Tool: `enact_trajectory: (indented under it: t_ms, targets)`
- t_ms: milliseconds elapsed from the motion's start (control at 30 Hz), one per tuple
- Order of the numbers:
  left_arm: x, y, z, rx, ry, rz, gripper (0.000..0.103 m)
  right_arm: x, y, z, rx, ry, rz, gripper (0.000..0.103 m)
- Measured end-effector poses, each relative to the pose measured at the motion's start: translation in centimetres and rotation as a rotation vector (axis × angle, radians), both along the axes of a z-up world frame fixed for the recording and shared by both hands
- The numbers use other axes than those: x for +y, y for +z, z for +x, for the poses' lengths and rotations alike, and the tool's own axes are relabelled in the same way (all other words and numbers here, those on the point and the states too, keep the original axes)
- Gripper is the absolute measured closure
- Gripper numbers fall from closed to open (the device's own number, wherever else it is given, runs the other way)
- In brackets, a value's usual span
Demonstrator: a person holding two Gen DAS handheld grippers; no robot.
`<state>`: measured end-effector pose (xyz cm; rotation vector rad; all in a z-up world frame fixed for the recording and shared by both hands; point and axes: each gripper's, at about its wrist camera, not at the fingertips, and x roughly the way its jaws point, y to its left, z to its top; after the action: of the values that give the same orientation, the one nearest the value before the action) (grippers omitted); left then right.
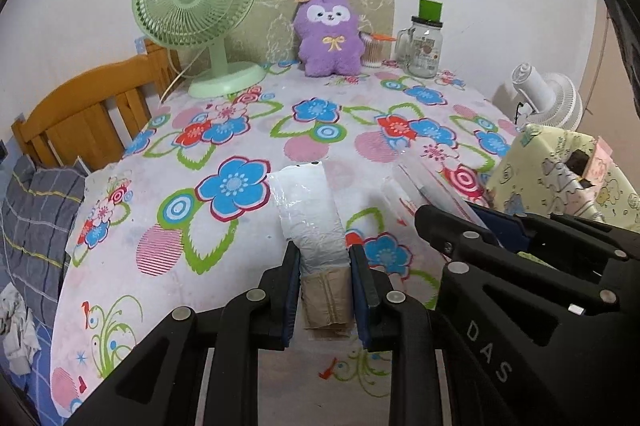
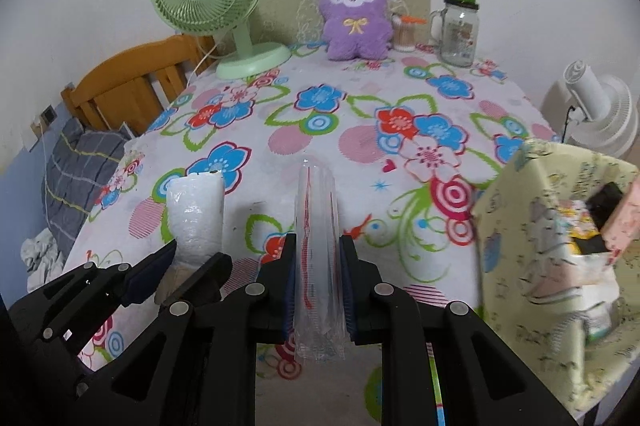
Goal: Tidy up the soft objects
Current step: 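Carry the white roll and straw pack over the fabric basket with both tools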
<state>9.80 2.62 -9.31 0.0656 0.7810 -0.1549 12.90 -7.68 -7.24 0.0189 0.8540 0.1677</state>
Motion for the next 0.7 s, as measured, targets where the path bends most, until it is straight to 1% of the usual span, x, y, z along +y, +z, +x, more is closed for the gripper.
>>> enact_trajectory:
  t_ms: [333,700]
  targets:
    - [-1.9,2.5,-1.7,-0.052,-0.008,0.010,0.080,-2.1,2.9,-2.6,-0.080,-0.024,-0.012,0.081]
    - [-4.3,5.4,-3.0,-0.102,-0.017,0.023,0.080,-4.6,6.1,-4.1,-0.144,-0.031,-0.010,0.081]
